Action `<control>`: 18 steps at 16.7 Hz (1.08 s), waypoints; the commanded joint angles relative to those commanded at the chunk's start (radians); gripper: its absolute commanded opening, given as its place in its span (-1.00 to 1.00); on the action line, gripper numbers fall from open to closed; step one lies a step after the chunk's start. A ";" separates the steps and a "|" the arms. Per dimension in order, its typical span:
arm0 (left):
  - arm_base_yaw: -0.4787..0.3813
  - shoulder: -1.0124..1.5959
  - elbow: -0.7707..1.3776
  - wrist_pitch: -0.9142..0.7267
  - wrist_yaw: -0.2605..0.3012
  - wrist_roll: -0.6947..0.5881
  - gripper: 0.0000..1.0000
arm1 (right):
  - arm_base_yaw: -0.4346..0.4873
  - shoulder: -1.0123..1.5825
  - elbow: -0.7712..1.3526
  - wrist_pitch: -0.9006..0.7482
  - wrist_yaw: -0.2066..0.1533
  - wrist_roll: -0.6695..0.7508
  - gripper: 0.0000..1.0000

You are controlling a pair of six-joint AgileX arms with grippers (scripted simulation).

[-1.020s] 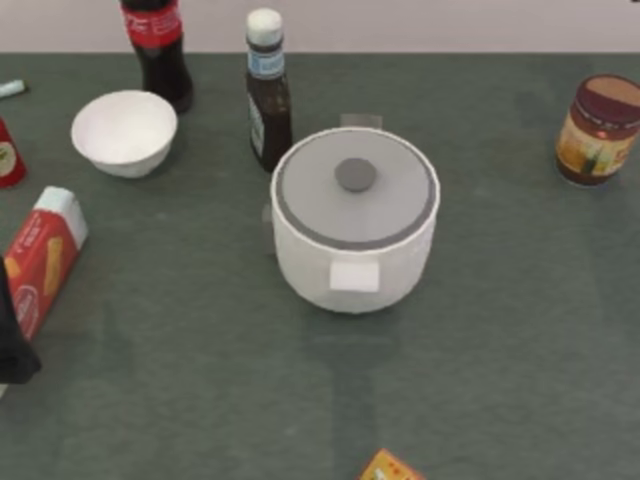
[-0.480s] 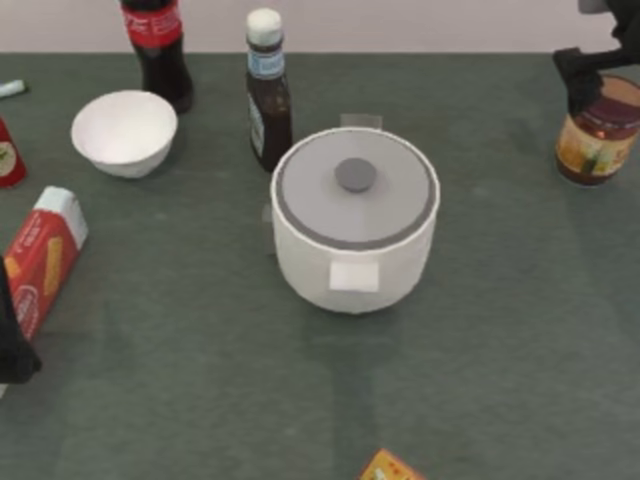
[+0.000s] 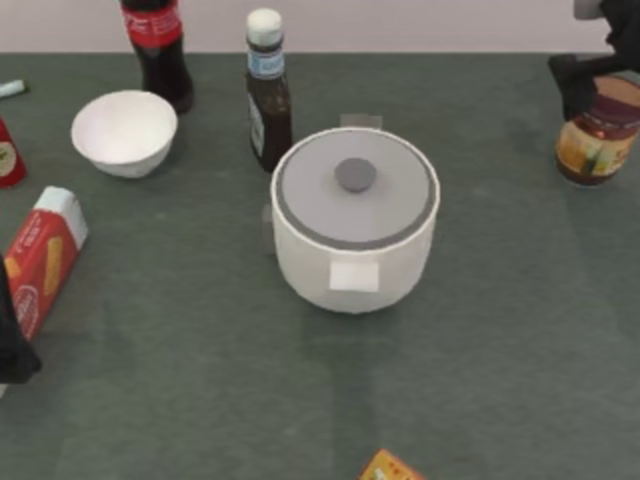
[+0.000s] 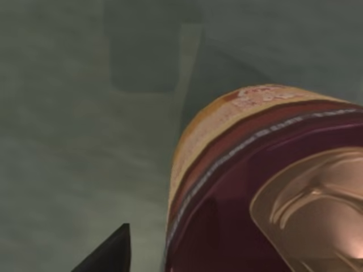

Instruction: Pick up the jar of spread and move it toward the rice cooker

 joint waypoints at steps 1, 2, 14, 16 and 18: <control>0.000 0.000 0.000 0.000 0.000 0.000 1.00 | 0.001 0.005 -0.019 0.025 0.000 0.001 1.00; 0.000 0.000 0.000 0.000 0.000 0.000 1.00 | 0.002 0.011 -0.039 0.049 0.001 0.002 1.00; 0.000 0.000 0.000 0.000 0.000 0.000 1.00 | 0.004 0.023 -0.080 0.103 0.001 0.005 0.25; 0.000 0.000 0.000 0.000 0.000 0.000 1.00 | 0.004 0.023 -0.080 0.103 0.001 0.005 -0.06; 0.000 0.000 0.000 0.000 0.000 0.000 1.00 | 0.004 0.023 -0.080 0.103 0.001 0.005 -0.36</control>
